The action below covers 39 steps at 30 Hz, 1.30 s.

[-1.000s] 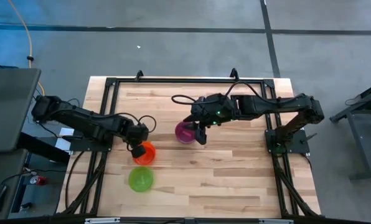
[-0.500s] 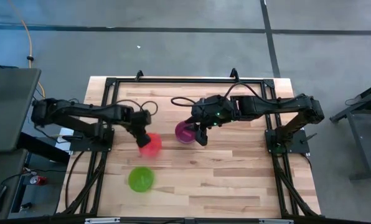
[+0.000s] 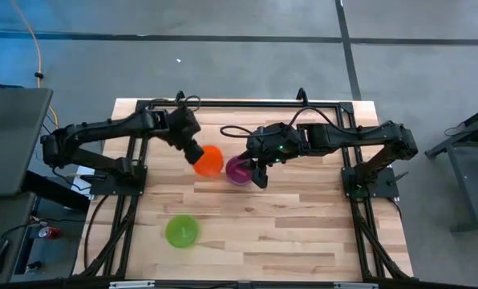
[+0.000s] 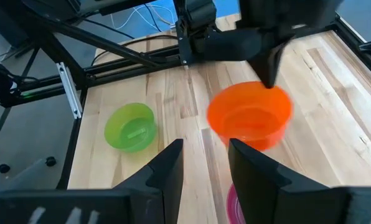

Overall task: Nest bowls inside each other
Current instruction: Stack the orange bowl on top of the pink bowl

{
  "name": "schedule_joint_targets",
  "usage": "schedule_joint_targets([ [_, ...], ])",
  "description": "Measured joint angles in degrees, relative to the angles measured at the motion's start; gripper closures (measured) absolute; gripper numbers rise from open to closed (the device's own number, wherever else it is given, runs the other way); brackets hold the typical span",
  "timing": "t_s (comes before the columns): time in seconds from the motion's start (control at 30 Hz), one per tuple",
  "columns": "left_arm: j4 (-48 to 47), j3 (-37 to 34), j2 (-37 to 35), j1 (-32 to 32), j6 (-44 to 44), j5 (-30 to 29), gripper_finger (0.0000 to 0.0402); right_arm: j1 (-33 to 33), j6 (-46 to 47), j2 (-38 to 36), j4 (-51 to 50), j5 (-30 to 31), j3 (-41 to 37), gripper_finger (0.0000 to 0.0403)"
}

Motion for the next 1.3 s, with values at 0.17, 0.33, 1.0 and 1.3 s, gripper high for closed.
schedule_joint_targets([
  [0.17,-0.09,6.16,5.2,0.72,0.67,0.28,0.0401,0.0,-0.39,0.02,-0.05,0.0,0.0,0.0283],
  [0.33,0.14,13.12,12.69,-0.77,2.53,1.15,0.0401,0.0,-0.63,0.02,-0.31,-0.02,0.0,0.0283],
  [1.0,1.72,23.17,32.86,-3.52,6.28,4.64,0.0401,1.48,0.06,0.02,-4.38,-0.46,0.0,0.0283],
  [1.3,4.47,23.17,33.2,-3.52,5.82,5.44,0.0401,1.51,-0.19,0.02,-4.44,-0.46,0.0,0.0283],
])
